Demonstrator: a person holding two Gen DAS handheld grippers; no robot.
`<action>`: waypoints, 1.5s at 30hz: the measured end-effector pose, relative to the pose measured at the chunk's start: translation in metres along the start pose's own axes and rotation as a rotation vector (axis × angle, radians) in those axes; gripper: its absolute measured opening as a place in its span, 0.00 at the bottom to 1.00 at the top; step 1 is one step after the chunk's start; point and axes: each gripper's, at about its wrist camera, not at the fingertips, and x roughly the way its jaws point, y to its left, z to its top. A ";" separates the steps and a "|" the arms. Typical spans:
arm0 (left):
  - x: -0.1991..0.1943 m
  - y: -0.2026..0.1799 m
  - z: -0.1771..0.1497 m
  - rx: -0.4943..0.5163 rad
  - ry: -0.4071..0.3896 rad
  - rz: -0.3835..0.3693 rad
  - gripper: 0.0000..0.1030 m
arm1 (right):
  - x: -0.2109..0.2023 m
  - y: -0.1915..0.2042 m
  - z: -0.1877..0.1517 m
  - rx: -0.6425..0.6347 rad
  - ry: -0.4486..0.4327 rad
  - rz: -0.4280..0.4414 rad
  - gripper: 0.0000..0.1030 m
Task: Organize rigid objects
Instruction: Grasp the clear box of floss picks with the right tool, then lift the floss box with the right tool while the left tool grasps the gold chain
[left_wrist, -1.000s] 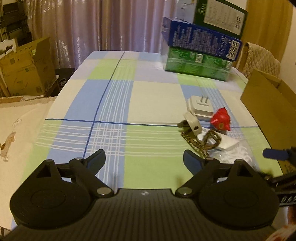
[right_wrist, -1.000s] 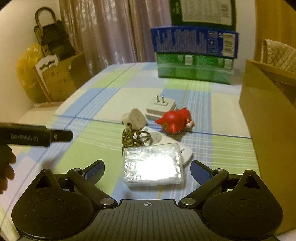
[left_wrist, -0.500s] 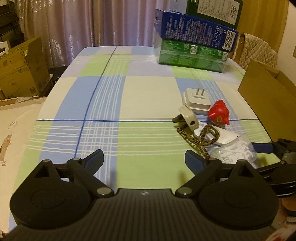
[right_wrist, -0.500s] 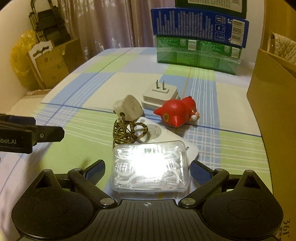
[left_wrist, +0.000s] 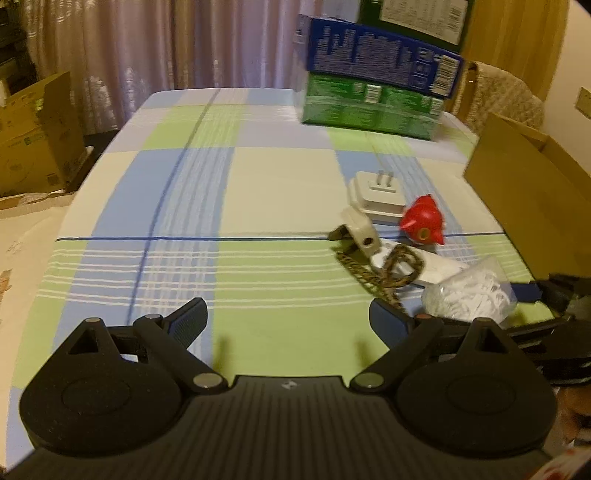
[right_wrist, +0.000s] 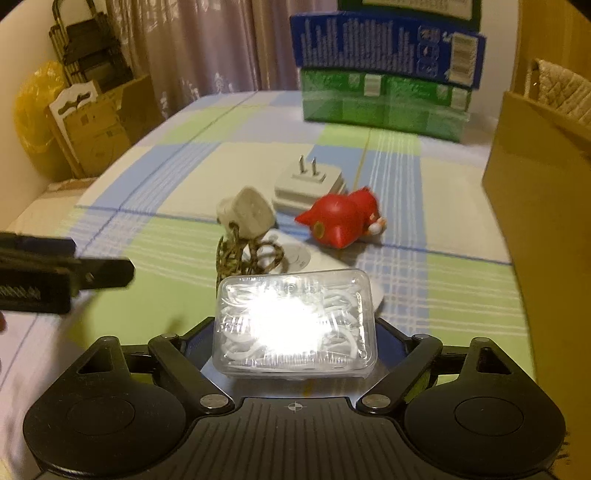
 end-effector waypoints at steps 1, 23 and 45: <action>0.000 -0.004 0.000 0.023 -0.007 -0.013 0.89 | -0.005 -0.003 0.002 -0.002 -0.005 -0.007 0.82; 0.064 -0.071 0.012 0.411 -0.016 -0.180 0.42 | -0.045 -0.068 0.023 0.094 -0.064 -0.032 0.82; 0.042 -0.070 0.008 0.216 0.025 -0.180 0.22 | -0.054 -0.057 0.029 0.123 -0.101 0.012 0.82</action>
